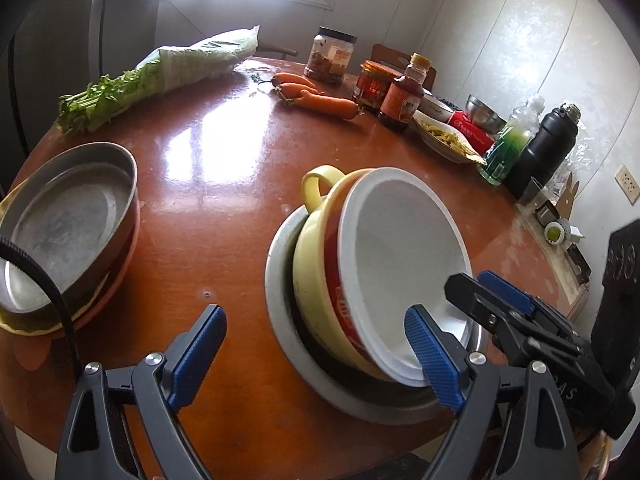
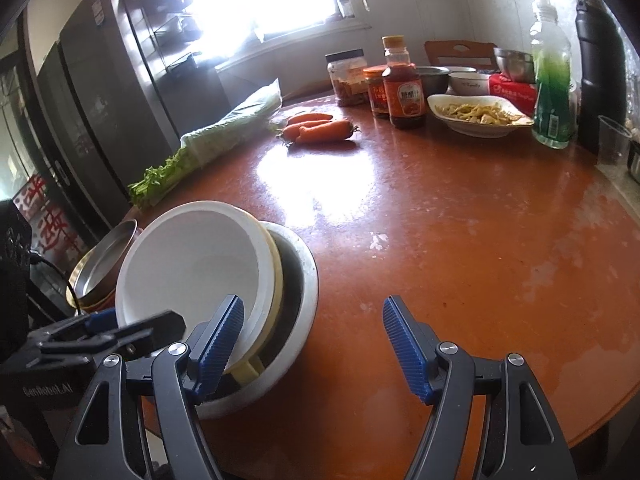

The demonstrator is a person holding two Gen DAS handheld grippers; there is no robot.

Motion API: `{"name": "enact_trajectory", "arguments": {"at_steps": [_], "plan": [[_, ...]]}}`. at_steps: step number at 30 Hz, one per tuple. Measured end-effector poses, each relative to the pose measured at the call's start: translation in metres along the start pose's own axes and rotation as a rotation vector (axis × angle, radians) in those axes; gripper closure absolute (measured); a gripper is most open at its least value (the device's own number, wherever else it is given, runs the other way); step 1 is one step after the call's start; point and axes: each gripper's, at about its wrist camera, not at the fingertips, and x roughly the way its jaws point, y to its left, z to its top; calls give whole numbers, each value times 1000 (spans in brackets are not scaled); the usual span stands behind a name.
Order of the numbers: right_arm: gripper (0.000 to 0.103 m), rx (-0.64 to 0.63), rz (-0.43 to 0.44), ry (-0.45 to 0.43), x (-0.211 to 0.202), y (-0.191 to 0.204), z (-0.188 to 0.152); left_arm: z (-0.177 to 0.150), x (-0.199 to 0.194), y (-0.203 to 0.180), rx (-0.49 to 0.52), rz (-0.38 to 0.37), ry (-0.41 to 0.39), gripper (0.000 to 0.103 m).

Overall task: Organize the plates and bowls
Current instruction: 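Move both grippers to the steel bowl rim and grasp it, then lift the nested bowls with both grippers and carry them toward the steel pan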

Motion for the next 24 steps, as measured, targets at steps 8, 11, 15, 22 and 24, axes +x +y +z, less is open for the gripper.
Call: {"name": "enact_trajectory", "arguments": {"at_steps": [8,11,15,22,24], "plan": [[36,-32,6,7,12,5,6,0,10,6,-16,2,13,12],[47,-39,12,18,18,8,9,0,13,6,-19,-10,14,13],[55,-49,25,23,23,11,10,0,13,5,-20,-25,6,13],[67,-46,46,23,23,10,8,0,14,2,-15,-69,-4,22],[68,-45,47,23,22,10,8,-1,15,0,-17,-96,-1,29]]}}
